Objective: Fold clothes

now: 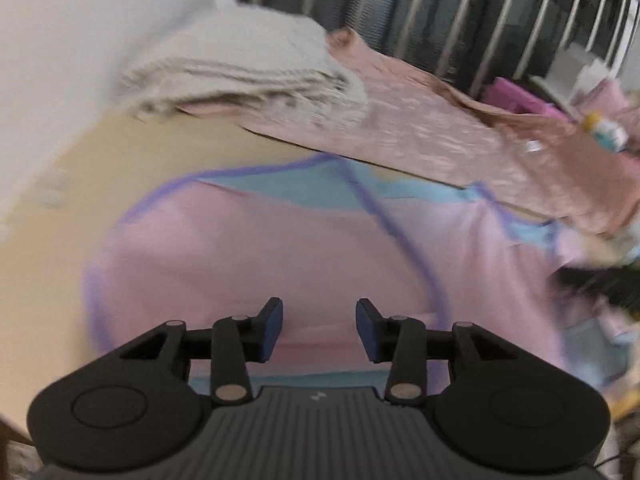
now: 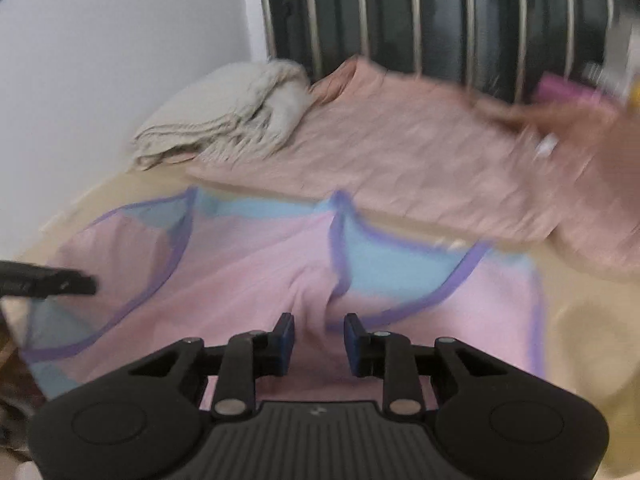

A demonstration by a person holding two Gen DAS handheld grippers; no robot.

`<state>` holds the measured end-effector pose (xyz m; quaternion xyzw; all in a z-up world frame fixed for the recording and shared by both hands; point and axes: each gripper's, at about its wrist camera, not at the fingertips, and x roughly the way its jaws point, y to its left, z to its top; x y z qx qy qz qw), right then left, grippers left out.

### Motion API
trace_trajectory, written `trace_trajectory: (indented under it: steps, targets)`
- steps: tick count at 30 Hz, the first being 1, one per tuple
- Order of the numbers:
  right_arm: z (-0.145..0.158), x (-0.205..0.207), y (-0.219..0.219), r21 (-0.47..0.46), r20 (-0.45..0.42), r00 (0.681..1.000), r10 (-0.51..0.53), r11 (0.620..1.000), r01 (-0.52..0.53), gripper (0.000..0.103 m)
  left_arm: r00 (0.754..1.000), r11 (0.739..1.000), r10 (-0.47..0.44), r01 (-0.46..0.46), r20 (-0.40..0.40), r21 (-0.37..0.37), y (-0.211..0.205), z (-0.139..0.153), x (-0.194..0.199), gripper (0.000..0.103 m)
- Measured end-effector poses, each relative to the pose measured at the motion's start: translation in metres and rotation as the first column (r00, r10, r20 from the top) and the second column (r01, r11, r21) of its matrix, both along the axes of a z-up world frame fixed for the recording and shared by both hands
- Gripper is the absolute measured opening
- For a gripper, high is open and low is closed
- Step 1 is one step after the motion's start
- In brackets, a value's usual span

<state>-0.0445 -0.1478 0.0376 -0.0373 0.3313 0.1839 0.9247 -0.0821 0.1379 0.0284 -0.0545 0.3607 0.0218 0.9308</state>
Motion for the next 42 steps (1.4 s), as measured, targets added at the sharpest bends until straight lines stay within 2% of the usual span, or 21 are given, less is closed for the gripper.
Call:
trace_trajectory:
  steps: [1,3,5,7,8,10,12,15,18,20,22,27,31,34,37,38,41,42]
  targets:
    - [0.011,-0.004,0.007,-0.008,0.036,0.999,0.016,1.000,-0.015,0.029,0.999,0.998,0.050,-0.050,0.016,0.038,0.003,0.002,-0.005,0.040]
    - [0.029,-0.003,0.026,0.017,0.069,0.992,0.102,0.995,-0.103,0.028,0.998,1.000,0.029,-0.029,0.050,0.000,0.004,0.012,-0.018,0.040]
    - [0.037,0.014,0.051,0.060,0.053,0.979,0.196,0.978,-0.199,0.028,0.993,0.991,-0.098,0.103,0.063,-0.086,-0.007,0.017,-0.030,0.040]
    - [0.037,0.040,0.084,0.070,0.022,0.966,0.259,0.963,-0.260,0.027,0.979,0.976,-0.201,0.203,0.043,-0.074,-0.026,0.012,-0.035,0.040]
    - [0.035,0.057,0.103,0.067,-0.004,0.961,0.276,0.959,-0.275,0.027,0.980,0.979,-0.198,0.200,0.038,-0.047,-0.032,0.007,-0.037,0.040]
    - [0.025,0.090,0.135,0.046,-0.070,0.961,0.266,0.964,-0.263,0.026,0.985,0.985,-0.170,0.170,0.031,0.014,-0.043,-0.004,-0.042,0.034]
    - [0.013,0.112,0.160,-0.004,-0.112,0.962,0.248,0.968,-0.250,0.026,0.986,0.986,-0.165,0.164,0.029,0.027,-0.046,-0.005,-0.048,0.031]
    - [-0.004,0.126,0.180,-0.067,-0.155,0.967,0.202,0.974,-0.215,0.026,0.983,0.982,-0.183,0.184,0.027,-0.033,-0.042,-0.005,-0.054,0.028]
    - [-0.012,0.132,0.182,-0.058,-0.163,0.971,0.177,0.980,-0.188,0.010,0.980,0.981,-0.195,0.195,0.037,0.004,-0.047,-0.010,-0.060,0.013]
    - [-0.013,0.135,0.180,-0.039,-0.158,0.975,0.159,0.985,-0.167,0.008,0.979,0.979,-0.202,0.203,0.041,-0.022,-0.044,-0.010,-0.064,0.002]
    - [-0.013,0.137,0.177,-0.019,-0.152,0.978,0.142,0.989,-0.147,0.007,0.980,0.979,-0.193,0.196,0.046,-0.060,-0.039,-0.011,-0.064,0.002]
    - [0.011,0.133,0.166,0.078,-0.110,0.983,0.146,0.987,-0.138,0.007,0.982,0.979,-0.163,0.173,0.095,-0.107,-0.032,-0.001,-0.079,0.001]
    - [0.021,0.136,0.177,0.084,-0.103,0.983,0.152,0.986,-0.144,0.007,0.985,0.984,-0.133,0.144,0.111,-0.101,-0.029,0.006,-0.086,0.001]
    - [0.010,0.144,0.193,0.064,-0.129,0.979,0.156,0.987,-0.149,0.007,0.993,0.992,-0.086,0.093,0.078,-0.090,-0.024,0.000,-0.083,0.002]
    - [-0.014,0.154,0.207,0.006,-0.160,0.978,0.137,0.991,-0.137,0.012,0.998,0.996,-0.033,0.038,0.060,-0.087,-0.015,-0.005,-0.081,0.008]
    - [-0.018,0.153,0.207,-0.006,-0.173,0.976,0.134,0.990,-0.137,0.012,0.997,0.995,-0.015,0.022,0.069,-0.099,-0.007,-0.002,-0.079,0.017]
    - [0.002,0.127,0.182,0.048,-0.111,0.979,0.168,0.985,-0.163,0.018,0.994,0.992,0.037,-0.025,0.102,-0.120,0.017,0.008,-0.070,0.031]
    - [0.011,0.116,0.169,0.062,-0.082,0.980,0.180,0.983,-0.175,0.023,0.994,0.994,0.032,-0.021,0.108,-0.105,0.022,0.009,-0.062,0.031]
